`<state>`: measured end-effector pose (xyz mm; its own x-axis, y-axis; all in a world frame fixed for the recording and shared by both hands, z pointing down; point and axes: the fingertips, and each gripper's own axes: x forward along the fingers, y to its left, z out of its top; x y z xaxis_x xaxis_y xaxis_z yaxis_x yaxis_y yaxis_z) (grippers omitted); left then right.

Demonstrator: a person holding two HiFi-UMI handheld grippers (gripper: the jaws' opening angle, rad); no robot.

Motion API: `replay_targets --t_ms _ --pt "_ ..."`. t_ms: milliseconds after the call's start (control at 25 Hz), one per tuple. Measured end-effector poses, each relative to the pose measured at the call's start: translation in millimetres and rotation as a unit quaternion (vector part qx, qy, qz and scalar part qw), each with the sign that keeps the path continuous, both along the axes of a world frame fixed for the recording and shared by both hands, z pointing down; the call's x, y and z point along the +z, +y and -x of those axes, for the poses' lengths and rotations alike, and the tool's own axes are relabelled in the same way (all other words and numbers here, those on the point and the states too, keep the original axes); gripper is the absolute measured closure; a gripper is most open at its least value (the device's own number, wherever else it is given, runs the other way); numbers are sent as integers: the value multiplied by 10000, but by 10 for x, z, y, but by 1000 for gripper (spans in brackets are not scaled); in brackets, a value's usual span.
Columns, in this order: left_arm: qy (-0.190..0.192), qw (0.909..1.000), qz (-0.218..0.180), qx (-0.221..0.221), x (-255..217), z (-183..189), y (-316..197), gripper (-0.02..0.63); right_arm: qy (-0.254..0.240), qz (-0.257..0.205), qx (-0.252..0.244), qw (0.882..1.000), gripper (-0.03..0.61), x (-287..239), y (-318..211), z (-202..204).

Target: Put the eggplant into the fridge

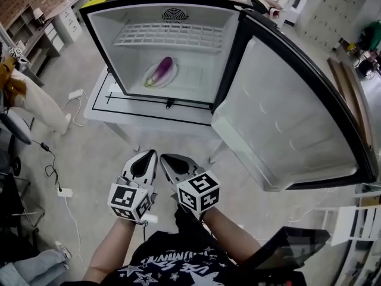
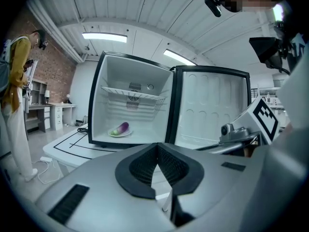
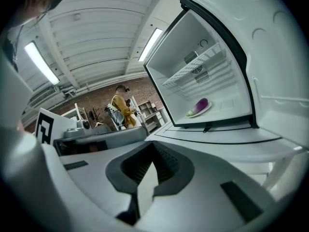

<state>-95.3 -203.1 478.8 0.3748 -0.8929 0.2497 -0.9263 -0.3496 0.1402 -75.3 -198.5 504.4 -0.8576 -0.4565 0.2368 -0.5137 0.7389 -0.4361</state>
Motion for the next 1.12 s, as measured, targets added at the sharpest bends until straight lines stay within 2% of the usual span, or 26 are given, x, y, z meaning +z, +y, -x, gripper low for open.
replay_targets --t_ms 200,400,920,1120 --pt "132 9996 68 -224 82 223 458 606 283 38 -101 9995 572 141 433 137" --pt "161 9992 60 -366 65 384 967 606 528 -113 -227 9983 572 126 923 247" --pt "260 9991 -244 -246 -161 366 1910 606 786 -306 -126 9964 572 3 1839 257" --pt "313 9987 -279 -292 -193 484 2161 606 857 -391 -121 9955 572 -42 2072 345"
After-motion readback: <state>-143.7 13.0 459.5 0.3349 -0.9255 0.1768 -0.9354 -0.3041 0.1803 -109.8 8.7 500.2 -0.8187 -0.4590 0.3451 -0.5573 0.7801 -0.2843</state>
